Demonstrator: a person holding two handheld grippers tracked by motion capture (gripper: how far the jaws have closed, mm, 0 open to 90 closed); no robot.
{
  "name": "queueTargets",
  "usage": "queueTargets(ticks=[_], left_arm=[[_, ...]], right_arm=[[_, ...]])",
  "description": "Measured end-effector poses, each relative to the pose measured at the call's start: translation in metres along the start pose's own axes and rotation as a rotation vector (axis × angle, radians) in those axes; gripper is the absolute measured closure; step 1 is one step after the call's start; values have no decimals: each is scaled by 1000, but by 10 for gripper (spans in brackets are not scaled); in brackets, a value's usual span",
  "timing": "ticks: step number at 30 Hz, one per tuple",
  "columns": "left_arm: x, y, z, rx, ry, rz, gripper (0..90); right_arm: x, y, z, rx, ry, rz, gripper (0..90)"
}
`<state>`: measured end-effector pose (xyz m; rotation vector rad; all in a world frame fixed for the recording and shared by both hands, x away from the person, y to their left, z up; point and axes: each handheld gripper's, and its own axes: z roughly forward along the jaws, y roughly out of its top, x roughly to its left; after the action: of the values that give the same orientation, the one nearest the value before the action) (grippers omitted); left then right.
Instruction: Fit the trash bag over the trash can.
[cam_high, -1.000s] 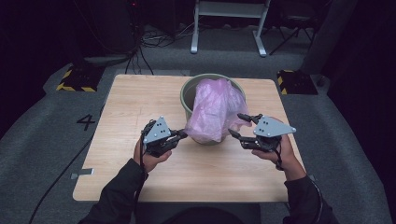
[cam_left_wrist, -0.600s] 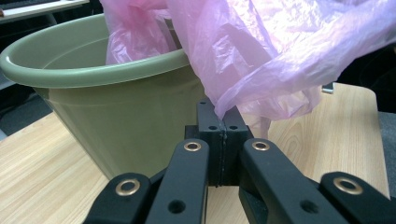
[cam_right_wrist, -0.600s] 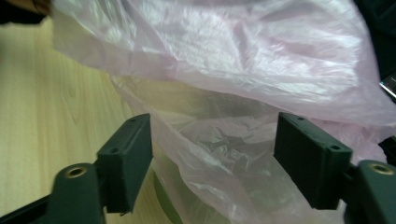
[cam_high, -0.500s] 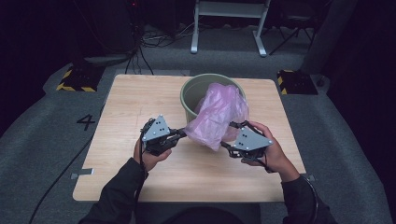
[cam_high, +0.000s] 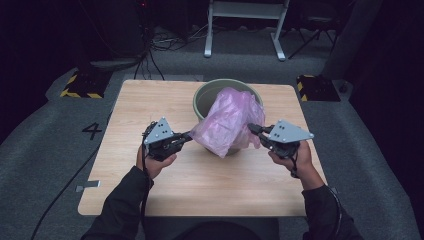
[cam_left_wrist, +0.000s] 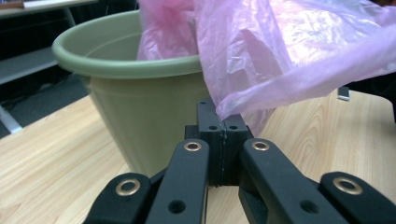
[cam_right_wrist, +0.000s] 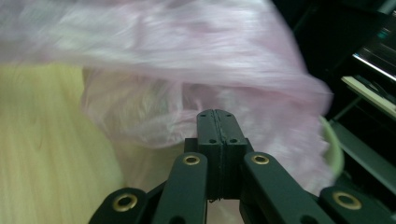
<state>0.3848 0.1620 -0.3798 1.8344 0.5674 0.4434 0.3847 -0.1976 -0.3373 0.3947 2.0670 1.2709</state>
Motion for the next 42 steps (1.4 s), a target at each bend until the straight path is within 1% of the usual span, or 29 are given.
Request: queueTargets(ticks=[2, 4, 6, 8, 10, 11, 13, 14, 15, 16, 18, 20, 22, 23, 24, 25, 26, 27, 28, 29, 30, 31, 32, 33, 35, 37, 40, 42], left_arm=[[5, -2, 0, 15, -4, -11, 900], [10, -5, 1, 29, -6, -30, 900], [13, -8, 1, 42, -2, -38, 900], [16, -11, 2, 58, -1, -42, 900], [19, -15, 1, 72, 9, -49, 900], [20, -17, 2, 77, 13, -55, 900], [24, -20, 1, 92, 21, -56, 900], [25, -22, 1, 94, 22, -62, 900], [26, -24, 2, 99, 22, -70, 900], [27, -25, 2, 107, 28, -66, 900], [30, -29, 3, 118, 28, -76, 899], [32, -33, 4, 129, 34, -83, 899], [35, -37, 5, 134, 38, -93, 888], [35, -38, 5, 137, 45, -96, 859], [37, -39, 5, 139, 43, -99, 838], [37, -41, 4, 139, 43, -110, 798], [38, -41, 4, 146, 44, -111, 727], [37, -41, 3, 151, 40, -108, 620], [35, -41, 1, 153, 34, -96, 537], [31, -41, -2, 141, 40, -76, 440], [27, -39, -5, 128, 43, -54, 362], [22, -37, -8, 120, 50, -30, 328], [18, -34, -11, 107, 61, -12, 275], [14, -31, -14, 84, 56, -5, 238], [5, -21, -21, 39, 29, 23, 224], [-2, -13, -25, 8, 22, 46, 207], [-14, 4, -23, -8, 9, 88, 194], [-21, 15, -19, 2, 2, 122, 188]], right_arm=[[-11, -1, -3, -16, -38, 67, 899], [-23, -4, -5, -23, -77, 135, 899], [-34, -8, -6, -24, -109, 206, 899], [-43, -13, -5, -14, -134, 251, 899], [-51, -18, -2, 10, -168, 274, 899], [-53, -20, -1, 17, -179, 280, 899], [-61, -25, 4, 34, -196, 307, 899], [-63, -27, 5, 41, -205, 312, 899], [-66, -29, 7, 52, -225, 310, 899], [-70, -31, 10, 58, -234, 317, 899], [-77, -37, 15, 75, -255, 334, 899], [-83, -41, 20, 86, -264, 355, 899], [-88, -45, 25, 105, -272, 365, 900], [-90, -47, 28, 111, -275, 373, 900], [-91, -49, 31, 121, -279, 374, 899], [-93, -51, 34, 129, -285, 376, 900], [-94, -53, 36, 135, -287, 380, 900], [-95, -54, 37, 137, -287, 387, 900], [-96, -55, 38, 137, -283, 396, 899], [-96, -56, 39, 138, -281, 396, 899], [-96, -57, 39, 140, -280, 398, 899], [-96, -57, 39, 139, -278, 398, 899], [-96, -57, 38, 138, -276, 396, 899], [-96, -57, 38, 137, -276, 393, 899], [-95, -56, 37, 133, -276, 393, 899], [-95, -54, 36, 130, -275, 389, 899], [-94, -51, 36, 130, -270, 378, 898], [-94, -49, 36, 131, -268, 372, 898]])
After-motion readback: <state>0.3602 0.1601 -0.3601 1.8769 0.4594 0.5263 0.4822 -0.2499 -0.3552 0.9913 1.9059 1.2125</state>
